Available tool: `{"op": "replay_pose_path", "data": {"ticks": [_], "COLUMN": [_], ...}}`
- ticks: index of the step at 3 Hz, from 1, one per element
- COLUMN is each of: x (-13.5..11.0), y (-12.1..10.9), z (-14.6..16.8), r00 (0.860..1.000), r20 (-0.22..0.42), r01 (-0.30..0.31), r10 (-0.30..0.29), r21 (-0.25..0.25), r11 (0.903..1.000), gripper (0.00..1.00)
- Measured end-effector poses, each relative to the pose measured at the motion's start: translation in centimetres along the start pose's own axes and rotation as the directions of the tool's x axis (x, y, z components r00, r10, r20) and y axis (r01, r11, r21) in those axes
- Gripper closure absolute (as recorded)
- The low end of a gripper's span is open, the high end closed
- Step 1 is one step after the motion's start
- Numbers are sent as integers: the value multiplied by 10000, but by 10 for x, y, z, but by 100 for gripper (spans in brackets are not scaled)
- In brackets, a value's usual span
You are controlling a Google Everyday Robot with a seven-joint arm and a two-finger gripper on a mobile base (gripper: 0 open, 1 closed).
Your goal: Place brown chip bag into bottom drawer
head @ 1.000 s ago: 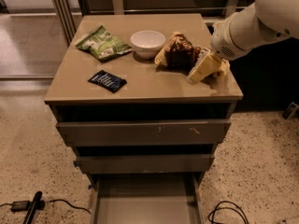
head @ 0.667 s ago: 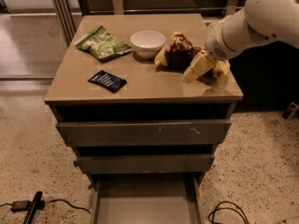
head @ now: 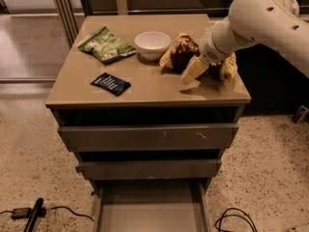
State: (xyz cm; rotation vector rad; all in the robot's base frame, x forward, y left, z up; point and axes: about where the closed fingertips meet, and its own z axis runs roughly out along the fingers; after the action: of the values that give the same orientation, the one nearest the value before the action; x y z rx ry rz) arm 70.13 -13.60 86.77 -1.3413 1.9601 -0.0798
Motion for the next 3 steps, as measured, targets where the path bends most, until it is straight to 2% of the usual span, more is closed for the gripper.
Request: {"op": "replay_pose_path", "data": {"ticks": [1,2,3], "x": [0,0,0], "y": [0,0,0], "z": [0,0,0], "r00": [10000,10000,10000], "r20": [0,0,0], "r01": [0,1,1], "r10": [0,-1,-1], "r21": [-1,-2,-2], "r11": [10000,10000,10000], "gripper": [10,41,64]}}
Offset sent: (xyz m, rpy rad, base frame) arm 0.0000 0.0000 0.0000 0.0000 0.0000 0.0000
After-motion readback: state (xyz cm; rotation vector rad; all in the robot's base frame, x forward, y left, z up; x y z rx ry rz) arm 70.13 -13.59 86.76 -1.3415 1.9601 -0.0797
